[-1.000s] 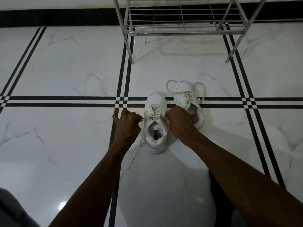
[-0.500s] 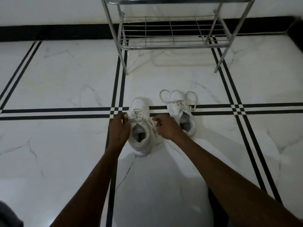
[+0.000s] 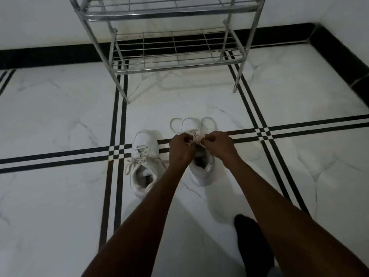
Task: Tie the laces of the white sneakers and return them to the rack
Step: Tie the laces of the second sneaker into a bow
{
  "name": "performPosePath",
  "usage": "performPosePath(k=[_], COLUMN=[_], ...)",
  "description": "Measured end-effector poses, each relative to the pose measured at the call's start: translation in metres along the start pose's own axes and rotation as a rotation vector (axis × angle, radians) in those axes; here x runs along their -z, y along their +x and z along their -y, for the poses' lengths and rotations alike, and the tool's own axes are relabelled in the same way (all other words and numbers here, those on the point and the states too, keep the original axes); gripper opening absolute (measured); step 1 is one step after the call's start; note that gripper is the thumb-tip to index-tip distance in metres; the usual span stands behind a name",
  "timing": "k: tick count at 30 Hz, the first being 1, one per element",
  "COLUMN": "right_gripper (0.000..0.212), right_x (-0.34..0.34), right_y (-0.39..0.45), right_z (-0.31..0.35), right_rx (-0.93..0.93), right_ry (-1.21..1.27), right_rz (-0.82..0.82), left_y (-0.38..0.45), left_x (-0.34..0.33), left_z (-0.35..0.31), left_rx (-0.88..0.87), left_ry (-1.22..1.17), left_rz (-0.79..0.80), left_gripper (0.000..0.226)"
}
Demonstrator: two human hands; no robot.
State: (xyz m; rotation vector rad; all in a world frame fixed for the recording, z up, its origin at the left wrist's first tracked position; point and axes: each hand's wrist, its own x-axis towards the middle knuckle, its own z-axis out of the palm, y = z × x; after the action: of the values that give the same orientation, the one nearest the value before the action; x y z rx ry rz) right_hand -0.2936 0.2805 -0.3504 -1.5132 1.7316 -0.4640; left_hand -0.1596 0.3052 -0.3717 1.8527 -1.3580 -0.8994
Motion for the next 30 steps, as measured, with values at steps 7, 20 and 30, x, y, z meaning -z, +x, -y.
performPosePath(k=[7, 20, 30], right_gripper=[0.036, 0.024, 0.01], right_x=[-0.004, -0.037, -0.05], right_y=[0.004, -0.019, -0.024], right_z=[-0.003, -0.003, -0.005], right_rx=[-0.02, -0.084, -0.128], right_ry=[-0.007, 0.276, 0.611], right_rz=[0.065, 0.156, 0.193], left_y=[0.001, -0.031, -0.029], left_x=[0.008, 0.022, 0.032], left_z=[0.006, 0.031, 0.045], left_rx=[-0.024, -0.075, 0.022], left_ry=[0.011, 0.057, -0.074], left_rz=[-0.036, -0.165, -0.082], left_gripper=[0.007, 0.008, 0.019])
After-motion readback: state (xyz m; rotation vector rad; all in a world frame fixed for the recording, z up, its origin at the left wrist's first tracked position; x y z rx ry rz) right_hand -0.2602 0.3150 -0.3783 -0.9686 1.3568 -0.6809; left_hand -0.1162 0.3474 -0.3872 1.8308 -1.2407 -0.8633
